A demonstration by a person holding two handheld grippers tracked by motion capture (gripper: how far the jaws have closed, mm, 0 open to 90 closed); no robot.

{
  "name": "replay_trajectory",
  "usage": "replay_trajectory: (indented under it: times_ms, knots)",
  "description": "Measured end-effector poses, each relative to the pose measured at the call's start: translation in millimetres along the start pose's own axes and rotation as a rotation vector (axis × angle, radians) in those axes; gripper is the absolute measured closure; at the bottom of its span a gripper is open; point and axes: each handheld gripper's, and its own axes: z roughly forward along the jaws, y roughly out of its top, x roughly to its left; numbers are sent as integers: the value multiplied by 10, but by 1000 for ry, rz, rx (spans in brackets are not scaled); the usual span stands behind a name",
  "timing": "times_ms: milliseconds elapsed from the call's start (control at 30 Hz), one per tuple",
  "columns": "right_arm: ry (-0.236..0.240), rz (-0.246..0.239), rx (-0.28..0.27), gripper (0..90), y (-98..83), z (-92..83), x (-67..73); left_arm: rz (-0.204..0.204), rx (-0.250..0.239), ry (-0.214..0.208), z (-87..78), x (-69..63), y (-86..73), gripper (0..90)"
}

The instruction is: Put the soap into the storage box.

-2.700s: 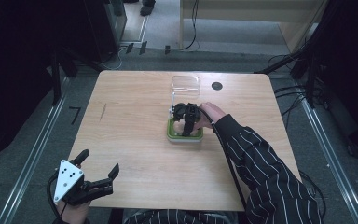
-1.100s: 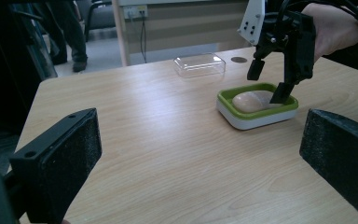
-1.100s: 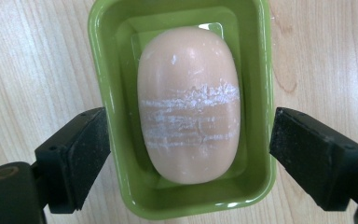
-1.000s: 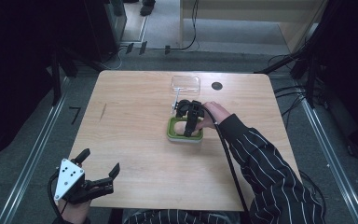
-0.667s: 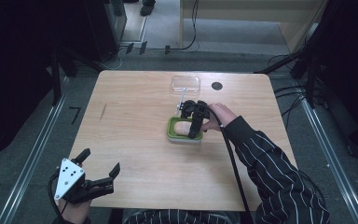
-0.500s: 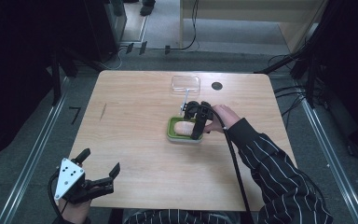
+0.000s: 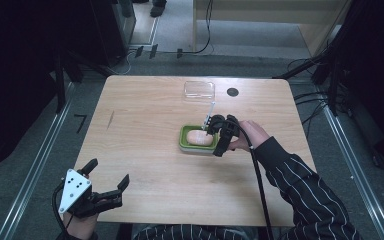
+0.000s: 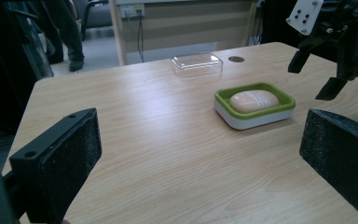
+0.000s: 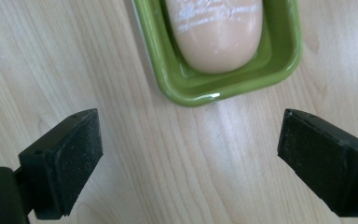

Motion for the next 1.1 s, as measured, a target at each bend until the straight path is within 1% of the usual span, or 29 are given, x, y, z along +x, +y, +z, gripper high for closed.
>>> replay_trajectory:
  times_ms: [67,133,233,300,333,433,567,767,800,867,933,967,1000,1100]
  knots:
    - [0,16,5,72,-39,1,21,0,-1,0,-2,0,0,0]
    - [-8,23,4,72,-79,-7,42,-1,0,1,-1,3,0,0]
    - [-2,31,1,72,-153,-17,72,0,0,0,-1,1,1,0]
    - [-5,46,-2,72,-205,-31,92,0,-1,-1,-1,-2,1,0]
    - [-7,44,2,73,-231,-39,100,-1,-2,-1,-1,-2,1,0]
    - [-8,58,-2,73,-309,-45,143,-1,-1,1,-4,1,2,0]
    - [1,73,8,73,-425,4,202,0,-1,-2,0,-1,2,0]
    - [-3,97,14,75,-585,33,297,-1,-1,-4,3,-1,4,0]
    - [3,110,15,75,-615,40,316,0,0,-4,7,-5,5,0]
    - [1,112,20,76,-675,58,344,1,0,-5,10,-8,5,0]
    - [3,130,21,77,-748,82,374,4,2,-5,9,-9,6,0]
    - [0,126,24,77,-773,95,383,3,-1,-4,9,-8,7,0]
    - [0,139,29,77,-812,105,406,2,0,-5,12,-9,7,0]
    - [13,156,32,77,-891,130,445,6,3,-7,18,-11,9,0]
